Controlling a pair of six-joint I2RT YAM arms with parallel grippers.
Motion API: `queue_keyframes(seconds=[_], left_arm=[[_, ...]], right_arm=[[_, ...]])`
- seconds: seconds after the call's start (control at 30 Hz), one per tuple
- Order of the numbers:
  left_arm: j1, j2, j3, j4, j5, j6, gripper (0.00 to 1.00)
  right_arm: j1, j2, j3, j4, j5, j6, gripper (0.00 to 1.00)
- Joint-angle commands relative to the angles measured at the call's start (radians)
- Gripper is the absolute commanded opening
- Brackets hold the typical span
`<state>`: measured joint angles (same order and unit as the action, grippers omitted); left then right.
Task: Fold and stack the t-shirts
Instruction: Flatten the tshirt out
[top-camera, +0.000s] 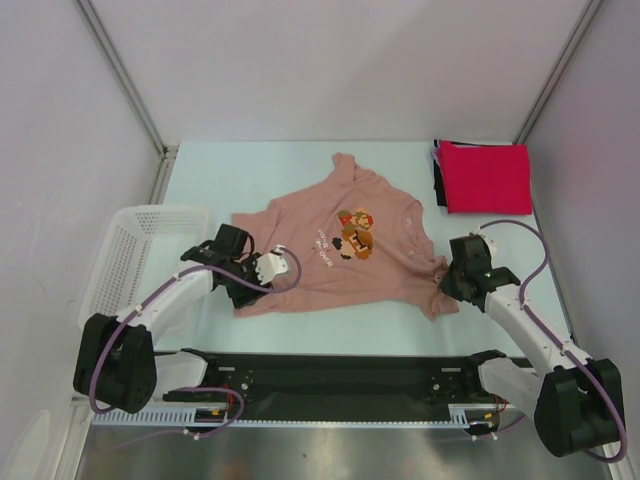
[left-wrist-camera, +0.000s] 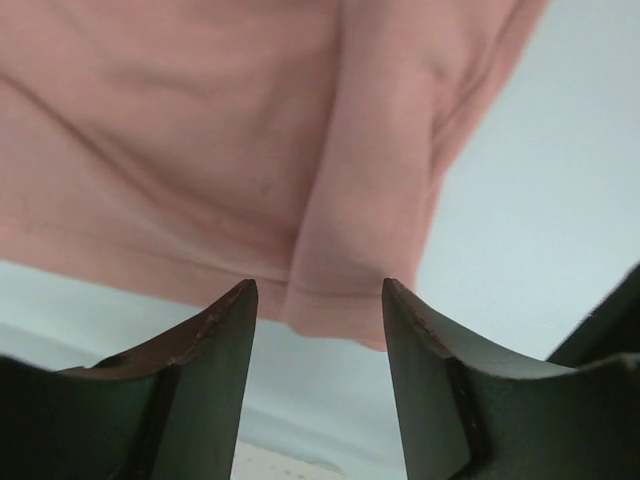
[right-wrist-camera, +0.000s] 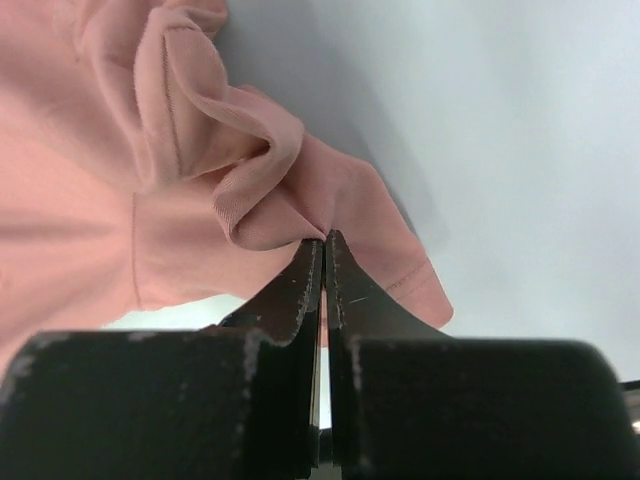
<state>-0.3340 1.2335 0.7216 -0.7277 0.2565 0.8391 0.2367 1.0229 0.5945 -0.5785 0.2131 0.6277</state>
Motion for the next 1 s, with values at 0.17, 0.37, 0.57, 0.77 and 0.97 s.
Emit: queue_keyframes(seconds=[0.17,0.37,0.57,0.77,0.97], left_arm=[[0.016,0.072,0.042,-0.013,0.073,0.001,0.72],[-0.014,0.018,-0.023,-0.095,0.121,0.081,0.78],[-0.016,-0.008,-0.057,-0.01,-0.006,0.051,0.43],[-0.014,0.006,-0.113,0.017,-0.045,0.058,0.47],[-0.011,-0.069,-0.061,-0.047,-0.001,0.038,0.0]], right_arm=[[-0.072,-0.012,0.013,0.034,-0.124,-0.057,0.0],[-0.089,-0.01,0.022,0.026,-0.132,-0.074,0.0],[-0.106,0.003,0.027,0.039,-0.152,-0.082,0.0],[-0.12,-0.001,0.024,0.032,-0.155,-0.085,0.0],[-0.138,-0.029,0.042,0.019,-0.173,-0.091,0.0]])
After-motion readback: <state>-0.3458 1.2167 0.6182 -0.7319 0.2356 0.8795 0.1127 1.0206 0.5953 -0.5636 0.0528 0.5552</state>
